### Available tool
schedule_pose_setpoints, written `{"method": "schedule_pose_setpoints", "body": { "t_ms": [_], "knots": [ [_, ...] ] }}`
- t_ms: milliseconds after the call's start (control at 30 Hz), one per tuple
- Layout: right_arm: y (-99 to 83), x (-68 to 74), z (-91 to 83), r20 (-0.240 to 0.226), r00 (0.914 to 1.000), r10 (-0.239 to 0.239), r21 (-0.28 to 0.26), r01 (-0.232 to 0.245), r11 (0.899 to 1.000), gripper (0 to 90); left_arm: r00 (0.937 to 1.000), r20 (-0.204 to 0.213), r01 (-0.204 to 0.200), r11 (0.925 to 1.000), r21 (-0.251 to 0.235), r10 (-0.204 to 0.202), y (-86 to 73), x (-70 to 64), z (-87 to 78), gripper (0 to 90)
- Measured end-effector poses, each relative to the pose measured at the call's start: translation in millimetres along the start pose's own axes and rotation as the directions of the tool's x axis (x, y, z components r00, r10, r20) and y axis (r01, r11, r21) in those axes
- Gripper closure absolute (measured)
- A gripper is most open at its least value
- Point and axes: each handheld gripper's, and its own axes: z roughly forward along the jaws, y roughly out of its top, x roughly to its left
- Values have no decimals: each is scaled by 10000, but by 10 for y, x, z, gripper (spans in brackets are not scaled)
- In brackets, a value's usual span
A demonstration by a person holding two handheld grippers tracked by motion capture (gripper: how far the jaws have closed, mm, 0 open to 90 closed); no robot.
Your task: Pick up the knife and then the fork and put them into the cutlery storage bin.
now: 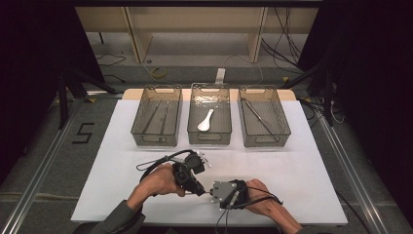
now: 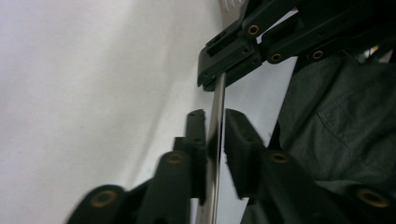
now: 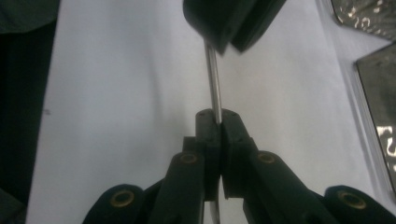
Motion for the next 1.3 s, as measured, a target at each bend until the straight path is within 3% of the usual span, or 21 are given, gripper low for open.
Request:
{"method": "schedule_pose_setpoints", "body": {
  "t_ms": [133, 233, 267, 333, 433, 600, 700, 767, 933, 1033, 1100, 1167, 1200, 1267, 1300],
  "knots": [
    [-85, -58, -14, 106, 9991, 399, 38, -399, 9992, 884, 9985, -456, 275, 9957, -882, -316, -22, 26, -126, 566],
    [-158, -133, -26, 212, 9967, 777, 231, -782, 9967, 884, 9940, -949, 388, 9860, -1625, -547, -50, 45, -234, 445],
    [-187, -164, -39, 238, 9957, 900, 323, -908, 9953, 884, 9915, -1164, 354, 9803, -1944, -589, -63, 48, -267, 402],
    [-252, -220, -69, 400, 9920, 1200, 313, -1213, 9921, 884, 9891, -1209, 514, 9671, -2490, -837, -102, 56, -324, 346],
    [-350, -307, -120, 679, 9826, 1728, 368, -1755, 9838, 884, 9804, -1617, 562, 9458, -3199, -1129, -183, 76, -386, 290],
    [-485, -453, -228, 1166, 9566, 2669, 334, -2724, 9616, 884, 9631, -2027, 761, 9018, -4255, -1769, -356, 120, -481, 223],
    [-549, -568, -319, 1422, 9295, 3402, 99, -3450, 9385, 883, 9529, -2122, 912, 8721, -4807, -2166, -491, 155, -524, 207],
    [-591, -643, -382, 1594, 9099, 3830, -81, -3867, 9222, 883, 9444, -2214, 1037, 8594, -5006, -2430, -577, 189, -535, 199],
    [-682, -827, -556, 1983, 8568, 4760, -545, -4752, 8782, 883, 9252, -2320, 1242, 8173, -5626, -3002, -754, 253, -513, 187],
    [-724, -957, -656, 2162, 8227, 5257, -831, -5210, 8495, 884, 9204, -2309, 1259, 7981, -5892, -3156, -822, 279, -509, 174],
    [-754, -1057, -719, 2238, 8014, 5547, -1055, -5459, 8312, 883, 9158, -2378, 1247, 7919, -5977, -3237, -863, 291, -509, 168],
    [-777, -1162, -779, 2396, 7705, 5907, -1218, -5797, 8057, 883, 9118, -2434, 1227, 7850, -6072, -3308, -904, 298, -513, 167],
    [-788, -1216, -810, 2460, 7559, 6067, -1287, -5950, 7934, 883, 9093, -2487, 1170, 7784, -6168, -3338, -926, 298, -518, 164],
    [-813, -1328, -873, 2449, 7261, 6425, -1602, -6233, 7654, 883, 9061, -2434, 1163, 7570, -6429, -3459, -971, 297, -534, 163],
    [-822, -1384, -908, 2487, 7182, 6499, -1654, -6296, 7591, 883, 9077, -2334, 1188, 7470, -6541, -3487, -995, 301, -545, 161]
  ]
}}
